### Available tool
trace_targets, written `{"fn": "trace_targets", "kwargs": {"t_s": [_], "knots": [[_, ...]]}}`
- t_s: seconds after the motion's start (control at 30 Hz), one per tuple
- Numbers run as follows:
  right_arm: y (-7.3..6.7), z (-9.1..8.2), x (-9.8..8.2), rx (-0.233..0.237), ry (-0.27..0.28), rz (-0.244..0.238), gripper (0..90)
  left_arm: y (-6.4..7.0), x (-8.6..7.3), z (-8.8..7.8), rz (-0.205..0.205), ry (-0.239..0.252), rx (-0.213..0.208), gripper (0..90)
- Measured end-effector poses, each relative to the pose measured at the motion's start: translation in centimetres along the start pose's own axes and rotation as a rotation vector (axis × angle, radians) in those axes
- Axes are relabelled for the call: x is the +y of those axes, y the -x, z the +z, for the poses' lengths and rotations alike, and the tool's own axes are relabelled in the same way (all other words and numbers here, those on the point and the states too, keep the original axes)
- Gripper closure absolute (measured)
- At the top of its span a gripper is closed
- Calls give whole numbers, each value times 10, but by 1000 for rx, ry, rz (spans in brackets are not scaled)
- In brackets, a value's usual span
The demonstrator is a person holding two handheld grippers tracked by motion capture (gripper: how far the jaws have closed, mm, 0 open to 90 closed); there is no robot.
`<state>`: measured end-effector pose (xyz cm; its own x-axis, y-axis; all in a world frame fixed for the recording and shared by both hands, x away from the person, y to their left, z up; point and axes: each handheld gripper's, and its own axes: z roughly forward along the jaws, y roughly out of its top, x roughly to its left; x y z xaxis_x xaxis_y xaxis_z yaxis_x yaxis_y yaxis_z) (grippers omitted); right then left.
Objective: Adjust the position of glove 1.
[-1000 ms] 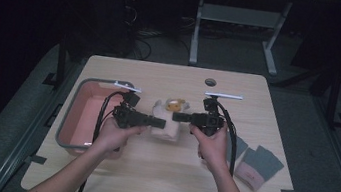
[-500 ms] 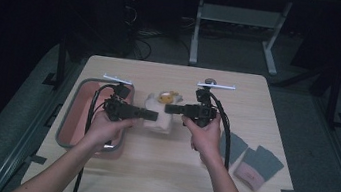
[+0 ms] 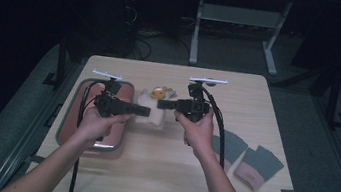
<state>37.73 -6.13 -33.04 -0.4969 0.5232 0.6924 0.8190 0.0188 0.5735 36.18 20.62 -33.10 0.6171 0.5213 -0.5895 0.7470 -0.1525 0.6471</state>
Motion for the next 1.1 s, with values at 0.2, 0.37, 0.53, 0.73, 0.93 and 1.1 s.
{"fn": "trace_targets", "kwargs": {"t_s": [0.2,0.37,0.53,0.73,0.93,1.1], "knots": [[-7,6,3,3,-6,-16,828,-1,0,-9,5,7,7,668],[-12,11,6,6,-13,-24,828,-3,-1,-16,4,15,8,668],[-16,17,10,17,-21,-27,827,-6,0,-24,1,19,14,668],[-21,27,14,24,-26,-40,827,-11,-1,-34,-9,27,25,667],[-26,38,16,41,-41,-43,827,-14,-3,-45,-13,30,37,667],[-31,45,19,47,-43,-51,827,-17,-2,-54,-15,37,43,667]]}}
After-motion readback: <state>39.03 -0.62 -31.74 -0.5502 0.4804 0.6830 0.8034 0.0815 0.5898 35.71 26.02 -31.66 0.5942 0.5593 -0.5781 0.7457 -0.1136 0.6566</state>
